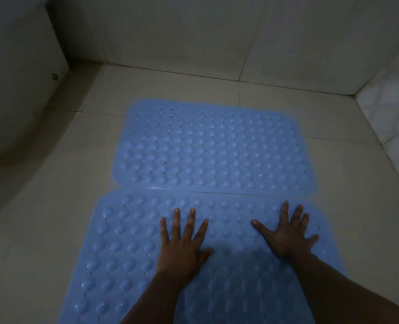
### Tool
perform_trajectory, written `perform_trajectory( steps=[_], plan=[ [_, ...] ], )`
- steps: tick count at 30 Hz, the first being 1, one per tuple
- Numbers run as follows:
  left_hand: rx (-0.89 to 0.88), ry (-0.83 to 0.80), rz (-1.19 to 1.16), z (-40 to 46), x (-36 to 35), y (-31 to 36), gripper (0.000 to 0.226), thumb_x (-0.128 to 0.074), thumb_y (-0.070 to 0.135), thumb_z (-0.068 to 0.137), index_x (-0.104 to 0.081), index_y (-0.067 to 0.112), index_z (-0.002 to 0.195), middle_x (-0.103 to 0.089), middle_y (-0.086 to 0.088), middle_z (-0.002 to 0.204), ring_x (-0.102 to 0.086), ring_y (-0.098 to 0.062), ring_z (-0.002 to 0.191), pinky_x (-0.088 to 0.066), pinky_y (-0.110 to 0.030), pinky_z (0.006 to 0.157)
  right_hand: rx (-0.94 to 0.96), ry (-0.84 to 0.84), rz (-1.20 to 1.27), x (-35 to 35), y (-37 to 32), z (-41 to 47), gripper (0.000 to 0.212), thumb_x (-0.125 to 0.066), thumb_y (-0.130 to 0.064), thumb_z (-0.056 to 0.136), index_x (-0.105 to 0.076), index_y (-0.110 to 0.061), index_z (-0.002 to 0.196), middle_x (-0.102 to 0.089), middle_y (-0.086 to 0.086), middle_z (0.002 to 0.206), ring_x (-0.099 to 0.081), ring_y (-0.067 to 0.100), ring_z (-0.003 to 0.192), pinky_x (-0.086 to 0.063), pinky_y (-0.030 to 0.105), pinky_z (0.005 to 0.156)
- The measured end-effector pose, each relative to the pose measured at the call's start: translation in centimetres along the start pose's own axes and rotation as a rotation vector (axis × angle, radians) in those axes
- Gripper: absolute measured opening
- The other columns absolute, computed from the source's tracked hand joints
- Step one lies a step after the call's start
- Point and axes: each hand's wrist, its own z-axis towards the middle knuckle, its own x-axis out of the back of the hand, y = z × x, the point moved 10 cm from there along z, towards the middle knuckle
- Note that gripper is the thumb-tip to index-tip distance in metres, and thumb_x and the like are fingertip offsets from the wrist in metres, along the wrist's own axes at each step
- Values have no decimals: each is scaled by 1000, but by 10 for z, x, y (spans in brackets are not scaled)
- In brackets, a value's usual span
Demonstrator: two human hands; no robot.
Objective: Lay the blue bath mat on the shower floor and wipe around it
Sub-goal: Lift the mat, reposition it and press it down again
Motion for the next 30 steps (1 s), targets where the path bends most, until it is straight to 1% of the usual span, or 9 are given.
perform_trajectory(
  steps=[6,11,14,16,19,23,25,28,30],
  plan=[
    [-3,34,-4,5,0,3,71,-33,72,93,-43,32,151,-29,-11,165,-22,-52,149,-20,-77,111,4,35,18,4,1,6,131,-18,-111,47,36,-42,145,42,0,157,29,29,150,6,73,114],
    [-32,-10,-24,7,0,4,73,-30,75,93,-36,36,154,-25,-9,167,-19,-49,150,-16,-74,113,-7,36,27,5,6,11,134,-22,-111,46,36,-42,145,44,-1,156,30,29,149,10,73,113],
    [-45,-43,-43,6,3,4,74,-29,78,92,-39,36,152,-31,-7,165,-26,-48,148,-13,-69,112,-12,29,28,5,8,10,134,-23,-110,47,33,-41,147,44,-1,156,29,30,149,11,73,113],
    [-53,-37,-87,4,12,-5,72,-30,77,92,-42,36,150,-36,-4,163,-32,-41,148,-18,-62,113,-11,56,37,10,8,8,130,-21,-109,52,23,-39,153,36,1,160,24,31,151,9,73,113],
    [-62,69,-151,4,41,-33,63,-40,67,95,-49,33,147,-46,-2,156,-44,-30,143,-37,-51,111,21,163,94,25,-13,0,120,-21,-102,65,0,-30,159,15,6,167,14,31,153,8,72,114],
    [87,174,-122,9,67,-97,59,-43,60,95,-58,26,140,-51,-6,152,-39,-33,146,-35,-54,113,232,226,234,30,-98,-18,93,-40,-80,84,-19,-28,158,0,4,169,9,25,155,5,65,119],
    [180,136,-91,9,67,-128,67,-35,63,95,-51,24,147,-39,-8,160,-25,-33,153,-27,-56,119,333,192,304,23,-146,-29,85,-48,-72,88,-23,-31,157,-2,1,169,10,21,155,5,62,121],
    [208,5,-49,7,50,-157,85,-14,73,93,-14,25,162,2,-5,171,13,-30,156,1,-54,126,467,165,316,11,-204,-46,77,-49,-67,91,-25,-34,155,-1,-1,169,12,18,154,6,60,121],
    [200,-37,-35,5,41,-162,89,-11,78,92,0,24,162,17,-3,169,23,-28,154,7,-54,125,545,173,263,4,-229,-54,75,-46,-69,91,-25,-34,155,-1,-1,169,12,19,154,5,60,121]
  ],
)
